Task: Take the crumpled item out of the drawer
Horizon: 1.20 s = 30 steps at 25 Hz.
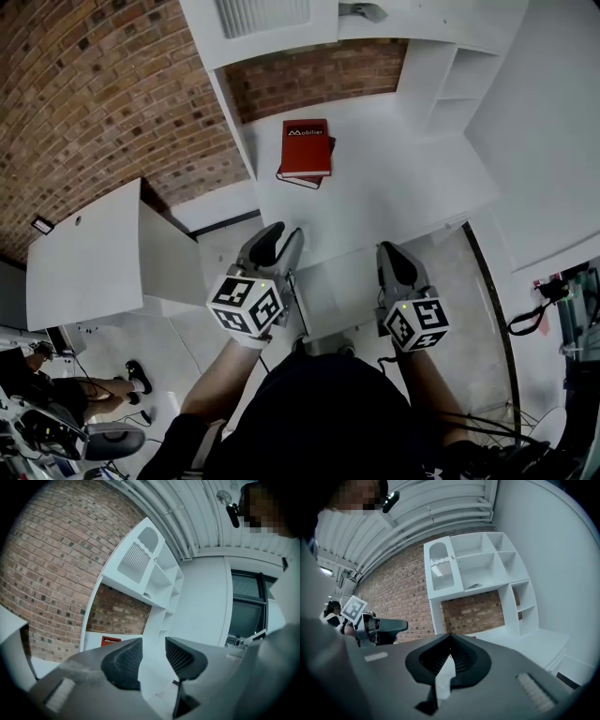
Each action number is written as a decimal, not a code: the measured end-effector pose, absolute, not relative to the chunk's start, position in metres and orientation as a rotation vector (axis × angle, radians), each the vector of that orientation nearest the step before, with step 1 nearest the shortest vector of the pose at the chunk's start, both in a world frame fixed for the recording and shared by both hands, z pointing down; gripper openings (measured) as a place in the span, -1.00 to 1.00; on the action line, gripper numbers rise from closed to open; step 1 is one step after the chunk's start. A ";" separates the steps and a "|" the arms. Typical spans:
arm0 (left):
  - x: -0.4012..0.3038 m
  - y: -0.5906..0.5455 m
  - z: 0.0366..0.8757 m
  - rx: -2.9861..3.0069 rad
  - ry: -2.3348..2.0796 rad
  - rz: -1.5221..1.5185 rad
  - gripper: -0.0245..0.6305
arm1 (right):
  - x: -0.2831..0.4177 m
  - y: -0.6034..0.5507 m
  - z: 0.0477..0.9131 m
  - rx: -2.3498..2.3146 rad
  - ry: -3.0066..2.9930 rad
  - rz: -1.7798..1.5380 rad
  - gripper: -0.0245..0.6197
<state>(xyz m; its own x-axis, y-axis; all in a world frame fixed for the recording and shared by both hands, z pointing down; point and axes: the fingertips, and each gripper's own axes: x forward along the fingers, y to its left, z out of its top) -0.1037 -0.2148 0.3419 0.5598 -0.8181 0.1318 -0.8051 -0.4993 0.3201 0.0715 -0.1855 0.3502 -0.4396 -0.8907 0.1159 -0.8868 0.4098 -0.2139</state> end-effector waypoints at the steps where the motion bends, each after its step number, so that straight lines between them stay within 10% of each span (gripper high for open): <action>1: -0.101 -0.213 0.336 2.476 -1.329 -0.055 -0.44 | 0.072 -0.185 0.346 -1.653 2.620 -0.369 -0.91; 12: -0.083 -0.191 0.300 2.658 -1.392 -0.054 -0.92 | 0.078 -0.177 0.310 -1.663 2.580 -0.224 -0.91; 30: -0.091 -0.189 0.286 2.717 -1.434 -0.036 -0.92 | 0.081 -0.170 0.281 -1.700 2.543 -0.027 -0.92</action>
